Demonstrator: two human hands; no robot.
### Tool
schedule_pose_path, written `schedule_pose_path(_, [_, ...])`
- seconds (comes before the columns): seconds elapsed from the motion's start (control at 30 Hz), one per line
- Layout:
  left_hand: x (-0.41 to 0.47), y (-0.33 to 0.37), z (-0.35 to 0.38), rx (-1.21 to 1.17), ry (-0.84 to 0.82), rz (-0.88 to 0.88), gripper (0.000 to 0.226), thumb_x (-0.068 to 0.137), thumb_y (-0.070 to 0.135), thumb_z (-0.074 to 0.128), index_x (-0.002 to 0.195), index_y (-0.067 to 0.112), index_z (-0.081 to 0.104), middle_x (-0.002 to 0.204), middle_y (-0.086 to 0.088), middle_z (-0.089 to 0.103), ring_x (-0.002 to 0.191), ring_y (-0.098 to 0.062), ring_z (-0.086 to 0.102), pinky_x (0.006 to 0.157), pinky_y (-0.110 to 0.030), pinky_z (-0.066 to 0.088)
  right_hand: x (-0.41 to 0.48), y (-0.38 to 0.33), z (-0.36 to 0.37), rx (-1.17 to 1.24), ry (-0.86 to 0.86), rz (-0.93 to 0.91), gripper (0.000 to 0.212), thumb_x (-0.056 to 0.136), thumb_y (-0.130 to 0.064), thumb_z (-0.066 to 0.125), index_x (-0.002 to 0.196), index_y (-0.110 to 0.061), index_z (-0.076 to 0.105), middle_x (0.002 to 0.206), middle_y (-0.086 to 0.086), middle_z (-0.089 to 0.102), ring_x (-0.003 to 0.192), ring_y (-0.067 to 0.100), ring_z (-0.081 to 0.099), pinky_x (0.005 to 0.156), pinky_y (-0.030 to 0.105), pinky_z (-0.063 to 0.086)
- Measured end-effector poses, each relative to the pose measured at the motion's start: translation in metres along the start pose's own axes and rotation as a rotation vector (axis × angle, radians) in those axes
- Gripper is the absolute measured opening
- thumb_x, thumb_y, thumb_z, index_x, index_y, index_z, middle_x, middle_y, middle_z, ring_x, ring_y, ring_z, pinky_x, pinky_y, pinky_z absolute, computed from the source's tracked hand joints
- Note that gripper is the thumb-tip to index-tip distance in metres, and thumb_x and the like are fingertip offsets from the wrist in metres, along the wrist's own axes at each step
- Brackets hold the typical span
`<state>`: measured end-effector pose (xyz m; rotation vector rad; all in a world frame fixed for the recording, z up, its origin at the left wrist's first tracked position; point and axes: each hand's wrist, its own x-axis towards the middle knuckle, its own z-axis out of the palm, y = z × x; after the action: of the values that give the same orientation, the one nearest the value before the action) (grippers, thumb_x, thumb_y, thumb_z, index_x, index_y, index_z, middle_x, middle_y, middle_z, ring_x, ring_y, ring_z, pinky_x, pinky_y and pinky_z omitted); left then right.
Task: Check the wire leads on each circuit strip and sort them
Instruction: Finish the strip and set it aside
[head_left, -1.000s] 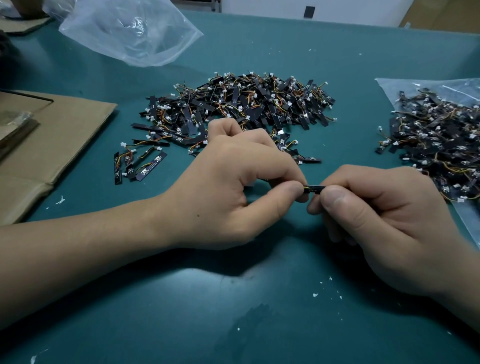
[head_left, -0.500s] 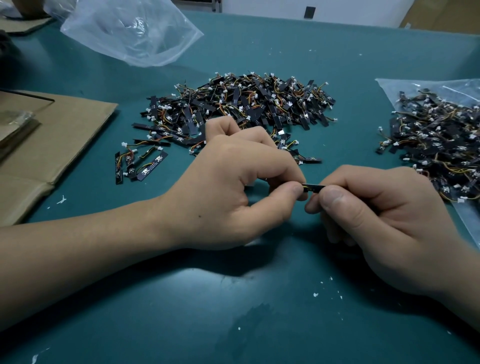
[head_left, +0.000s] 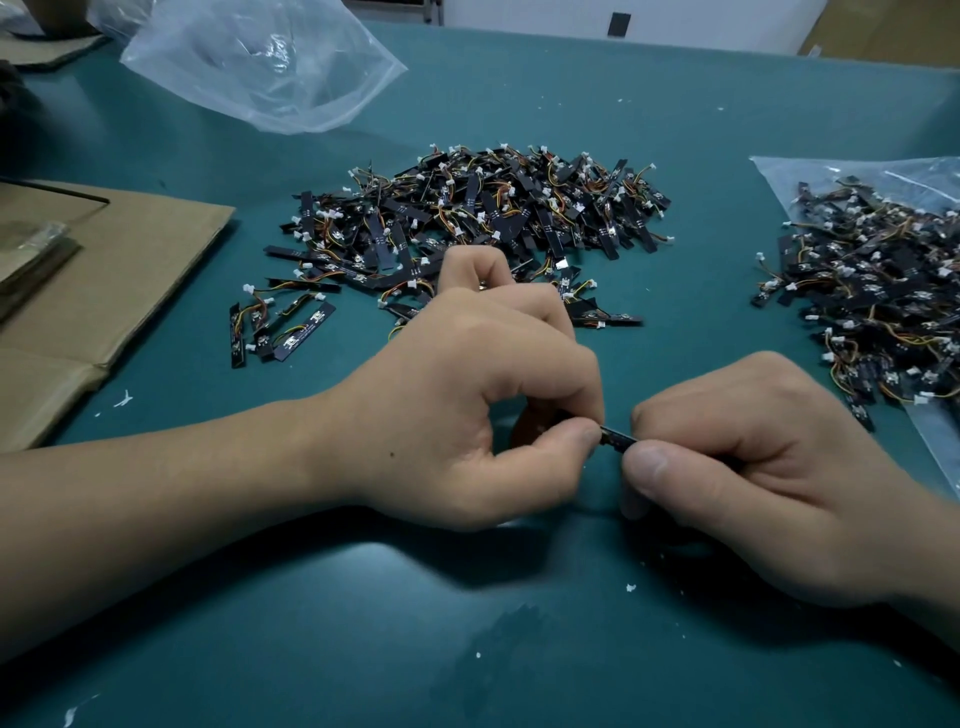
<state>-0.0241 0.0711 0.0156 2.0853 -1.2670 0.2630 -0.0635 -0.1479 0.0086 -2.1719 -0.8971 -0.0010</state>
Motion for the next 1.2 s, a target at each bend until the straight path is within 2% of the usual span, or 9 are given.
schedule_pose_path(0.37, [-0.001,-0.003,0.003,0.024,0.043,0.023,0.020,0.088,0.023,0.058,0.073,0.018,0.070,0.068,0.010,0.057,0.071,-0.010,0.058,0.089,-0.039,0.028,-0.002,0.003,-0.001,-0.008,0.033,-0.022,0.050,0.101,-0.029,0.047,0.060,-0.004,0.061,0.051,0.000,0.045,0.047,0.016,0.046,0.047,0.031,0.039])
schedule_pose_path(0.53, [-0.002,-0.003,0.002,-0.001,0.034,0.039,0.017,0.091,0.021,0.059,0.085,0.018,0.074,0.074,0.013,0.062,0.076,-0.011,0.061,0.089,-0.044,0.031,-0.004,0.006,-0.002,0.092,0.001,-0.014,0.046,0.097,-0.024,0.046,0.055,-0.009,0.053,0.048,-0.005,0.044,0.042,0.015,0.043,0.044,0.023,0.033])
schedule_pose_path(0.57, [-0.003,-0.003,0.002,-0.007,0.055,0.005,0.019,0.092,0.024,0.056,0.096,0.017,0.074,0.080,0.013,0.066,0.081,-0.010,0.063,0.090,-0.046,0.032,-0.004,0.007,-0.001,0.102,0.045,-0.010,0.044,0.097,-0.024,0.047,0.054,-0.012,0.051,0.048,-0.005,0.043,0.042,0.015,0.042,0.045,0.023,0.031])
schedule_pose_path(0.63, [-0.001,-0.004,0.001,-0.016,0.162,-0.114,0.030,0.093,0.027,0.051,0.116,0.018,0.068,0.096,0.013,0.069,0.092,-0.007,0.065,0.095,-0.050,0.034,-0.004,0.008,0.001,0.206,0.291,0.014,0.040,0.099,-0.024,0.047,0.060,-0.021,0.053,0.052,-0.004,0.041,0.044,0.016,0.038,0.047,0.023,0.028])
schedule_pose_path(0.7, [0.000,-0.007,0.002,-0.005,0.252,-0.223,0.028,0.092,0.023,0.055,0.118,0.023,0.065,0.102,0.016,0.068,0.099,-0.006,0.064,0.100,-0.052,0.034,-0.001,0.010,-0.001,0.368,0.595,0.027,0.026,0.107,-0.030,0.050,0.088,-0.027,0.067,0.059,-0.006,0.045,0.045,0.012,0.038,0.046,0.018,0.029])
schedule_pose_path(0.77, [0.001,-0.009,0.005,0.056,0.224,-0.283,0.025,0.090,0.023,0.059,0.113,0.029,0.067,0.105,0.019,0.067,0.104,-0.004,0.062,0.100,-0.049,0.032,0.005,0.012,-0.002,0.401,0.702,0.083,0.023,0.107,-0.040,0.053,0.114,-0.026,0.068,0.063,-0.005,0.046,0.045,0.007,0.037,0.044,0.014,0.031])
schedule_pose_path(0.9, [0.001,-0.012,0.014,0.290,0.024,-0.290,0.019,0.090,0.043,0.060,0.104,0.037,0.071,0.113,0.023,0.064,0.115,-0.007,0.053,0.093,-0.043,0.024,0.004,0.018,-0.001,0.247,0.584,0.197,0.020,0.099,-0.033,0.059,0.099,-0.026,0.078,0.053,-0.005,0.045,0.045,0.012,0.035,0.044,0.020,0.029])
schedule_pose_path(1.0, [0.001,-0.015,0.015,0.293,0.041,-0.321,0.012,0.091,0.047,0.062,0.088,0.038,0.069,0.108,0.024,0.064,0.115,-0.009,0.052,0.091,-0.042,0.022,0.002,0.013,0.002,0.063,0.438,0.207,0.016,0.098,-0.035,0.063,0.096,-0.028,0.077,0.055,-0.003,0.053,0.046,0.008,0.040,0.045,0.019,0.032])
schedule_pose_path(1.2, [0.002,-0.015,0.014,0.266,0.088,-0.334,0.005,0.091,0.036,0.062,0.090,0.034,0.067,0.091,0.021,0.065,0.099,-0.011,0.053,0.084,-0.041,0.023,0.003,0.009,0.005,-0.032,0.325,0.251,0.011,0.093,-0.032,0.065,0.101,-0.030,0.073,0.062,-0.004,0.058,0.049,0.008,0.045,0.052,0.012,0.034])
